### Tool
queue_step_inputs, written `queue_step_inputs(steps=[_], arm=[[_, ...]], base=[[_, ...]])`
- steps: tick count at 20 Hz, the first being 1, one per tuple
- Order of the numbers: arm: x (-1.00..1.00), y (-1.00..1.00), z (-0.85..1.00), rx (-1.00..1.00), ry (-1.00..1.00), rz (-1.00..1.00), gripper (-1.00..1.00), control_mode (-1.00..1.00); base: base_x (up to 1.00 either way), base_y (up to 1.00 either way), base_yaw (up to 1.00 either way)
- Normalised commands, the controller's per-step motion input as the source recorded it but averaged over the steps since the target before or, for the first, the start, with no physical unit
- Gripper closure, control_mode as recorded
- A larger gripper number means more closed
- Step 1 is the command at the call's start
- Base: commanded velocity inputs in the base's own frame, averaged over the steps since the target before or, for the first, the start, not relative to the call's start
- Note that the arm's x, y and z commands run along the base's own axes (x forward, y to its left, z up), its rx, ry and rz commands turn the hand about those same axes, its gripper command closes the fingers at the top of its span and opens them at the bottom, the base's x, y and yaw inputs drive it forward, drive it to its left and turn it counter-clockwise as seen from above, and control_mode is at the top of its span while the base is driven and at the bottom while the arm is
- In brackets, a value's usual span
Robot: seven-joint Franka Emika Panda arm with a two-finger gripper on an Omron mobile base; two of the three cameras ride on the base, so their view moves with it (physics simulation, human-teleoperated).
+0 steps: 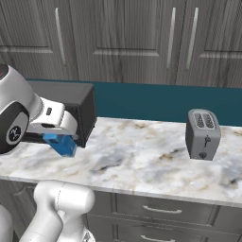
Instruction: Move the drinks to the dining counter.
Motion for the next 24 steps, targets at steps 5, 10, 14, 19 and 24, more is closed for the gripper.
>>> queue_step_inputs(steps=[5,10,14,19,24], arm=[[0.00,0.00,0.00,0.00,0.00,0.00,1.00,1.00],[0.00,0.00,0.00,0.00,0.00,0.00,1.00,1.00],[0.00,0.00,0.00,0.00,0.00,0.00,1.00,1.00],[0.00,0.00,0.00,0.00,0.00,0.00,1.00,1.00],[0.00,0.00,0.00,0.00,0.00,0.00,1.00,1.00]], base=[[0.00,0.00,0.00],[-0.27,0.00,0.00],[-0.64,-0.06,-0.18],[-0.59,-0.04,-0.34],[-0.51,-0.07,-0.37]])
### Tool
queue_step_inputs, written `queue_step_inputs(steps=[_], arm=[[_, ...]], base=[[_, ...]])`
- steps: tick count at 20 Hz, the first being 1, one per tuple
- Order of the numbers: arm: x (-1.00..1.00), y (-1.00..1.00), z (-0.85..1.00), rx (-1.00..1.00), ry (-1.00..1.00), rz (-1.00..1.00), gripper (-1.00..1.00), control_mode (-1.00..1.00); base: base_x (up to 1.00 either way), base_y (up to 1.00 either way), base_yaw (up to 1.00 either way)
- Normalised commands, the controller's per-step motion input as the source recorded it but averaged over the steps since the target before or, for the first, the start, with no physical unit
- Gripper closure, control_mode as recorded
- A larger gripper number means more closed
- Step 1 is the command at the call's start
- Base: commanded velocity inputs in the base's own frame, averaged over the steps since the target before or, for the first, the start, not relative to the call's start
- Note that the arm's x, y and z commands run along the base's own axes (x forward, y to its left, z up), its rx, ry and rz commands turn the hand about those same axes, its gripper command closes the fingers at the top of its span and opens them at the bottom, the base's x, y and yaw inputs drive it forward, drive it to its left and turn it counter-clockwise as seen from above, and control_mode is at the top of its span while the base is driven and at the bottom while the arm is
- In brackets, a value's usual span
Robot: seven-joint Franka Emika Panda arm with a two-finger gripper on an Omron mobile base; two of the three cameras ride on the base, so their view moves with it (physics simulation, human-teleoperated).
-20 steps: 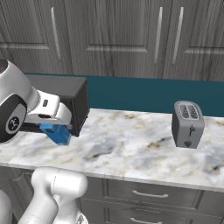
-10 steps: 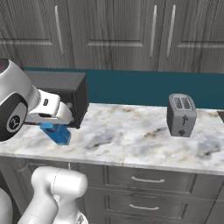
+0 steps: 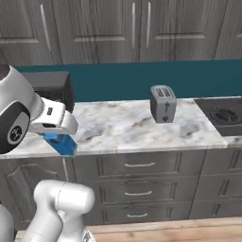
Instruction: Move the drinks to the dining counter.
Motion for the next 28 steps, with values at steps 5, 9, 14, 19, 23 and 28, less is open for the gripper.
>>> queue_step_inputs(steps=[5,9,14,19,23,28], arm=[[0.00,0.00,0.00,0.00,0.00,0.00,1.00,1.00],[0.00,0.00,0.00,0.00,0.00,0.00,1.00,1.00],[0.00,0.00,0.00,0.00,0.00,0.00,1.00,1.00],[0.00,0.00,0.00,0.00,0.00,0.00,1.00,1.00],[0.00,0.00,0.00,0.00,0.00,0.00,1.00,1.00],[0.00,0.00,0.00,0.00,0.00,0.00,1.00,1.00]], base=[[-0.17,-0.23,-0.43],[-0.04,-0.16,-0.48],[0.00,-0.17,-0.52],[-0.08,-0.19,-0.56],[-0.13,-0.16,-0.56],[-0.26,-0.05,-0.54]])
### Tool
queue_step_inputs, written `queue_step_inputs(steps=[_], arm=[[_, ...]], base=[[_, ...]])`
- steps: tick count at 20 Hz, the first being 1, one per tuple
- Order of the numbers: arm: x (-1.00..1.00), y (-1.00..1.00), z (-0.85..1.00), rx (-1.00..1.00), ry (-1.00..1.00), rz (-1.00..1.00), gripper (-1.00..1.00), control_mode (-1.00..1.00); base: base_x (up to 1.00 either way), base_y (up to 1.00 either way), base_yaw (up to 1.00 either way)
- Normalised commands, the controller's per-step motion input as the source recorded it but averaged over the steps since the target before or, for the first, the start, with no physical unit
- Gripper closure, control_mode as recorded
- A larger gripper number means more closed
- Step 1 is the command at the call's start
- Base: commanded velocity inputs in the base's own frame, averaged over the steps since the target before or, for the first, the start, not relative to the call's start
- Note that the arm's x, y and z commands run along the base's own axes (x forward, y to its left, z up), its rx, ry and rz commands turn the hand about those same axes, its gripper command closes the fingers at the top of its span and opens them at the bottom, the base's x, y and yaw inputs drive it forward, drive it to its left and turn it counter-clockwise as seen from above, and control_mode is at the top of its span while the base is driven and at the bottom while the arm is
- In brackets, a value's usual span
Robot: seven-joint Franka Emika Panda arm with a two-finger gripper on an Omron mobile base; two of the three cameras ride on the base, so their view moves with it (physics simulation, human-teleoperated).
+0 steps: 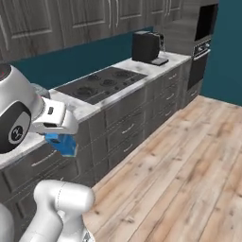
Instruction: Move the drinks to the dining counter.
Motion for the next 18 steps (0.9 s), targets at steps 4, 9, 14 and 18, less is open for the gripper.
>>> queue_step_inputs(steps=[4,9,14,18], arm=[[0.00,0.00,0.00,0.00,0.00,0.00,1.00,1.00],[0.00,0.00,0.00,0.00,0.00,0.00,1.00,1.00],[0.00,0.00,0.00,0.00,0.00,0.00,1.00,1.00],[0.00,0.00,0.00,0.00,0.00,0.00,1.00,1.00]], base=[[-0.33,0.00,-0.51],[-0.34,-0.09,-0.48],[-0.25,-0.16,-0.48],[-0.03,-0.26,-0.47]])
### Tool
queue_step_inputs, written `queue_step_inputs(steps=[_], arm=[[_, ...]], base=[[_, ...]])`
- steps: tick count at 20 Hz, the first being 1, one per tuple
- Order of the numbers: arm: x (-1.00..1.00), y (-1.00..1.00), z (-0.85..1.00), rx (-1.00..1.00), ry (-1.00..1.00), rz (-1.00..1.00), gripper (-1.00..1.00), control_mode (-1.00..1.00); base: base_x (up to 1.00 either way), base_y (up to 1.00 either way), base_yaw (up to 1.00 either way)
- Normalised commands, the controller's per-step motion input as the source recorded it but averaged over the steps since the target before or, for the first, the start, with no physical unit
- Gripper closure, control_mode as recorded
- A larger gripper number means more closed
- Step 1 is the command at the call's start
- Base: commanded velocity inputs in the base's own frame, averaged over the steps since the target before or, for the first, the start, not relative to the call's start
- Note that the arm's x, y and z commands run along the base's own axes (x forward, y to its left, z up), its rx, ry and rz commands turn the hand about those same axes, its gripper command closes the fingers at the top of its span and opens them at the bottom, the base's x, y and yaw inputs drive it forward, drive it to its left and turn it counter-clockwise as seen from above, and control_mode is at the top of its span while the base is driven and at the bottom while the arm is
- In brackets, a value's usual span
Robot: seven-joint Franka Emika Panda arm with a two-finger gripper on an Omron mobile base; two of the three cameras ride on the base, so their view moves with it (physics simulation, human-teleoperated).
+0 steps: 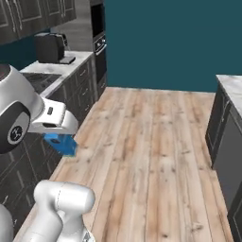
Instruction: Move the drinks to the dining counter.
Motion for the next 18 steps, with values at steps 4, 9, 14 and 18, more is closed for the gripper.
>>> queue_step_inputs(steps=[4,9,14,18], arm=[[0.00,0.00,0.00,0.00,0.00,0.00,1.00,1.00],[0.00,0.00,0.00,0.00,0.00,0.00,1.00,1.00],[0.00,0.00,0.00,0.00,0.00,0.00,1.00,1.00],[0.00,0.00,0.00,0.00,0.00,0.00,1.00,1.00]], base=[[0.00,-0.45,-0.43],[-0.02,-0.62,-0.42],[0.00,-0.59,-0.42],[-0.04,-0.59,-0.43]])
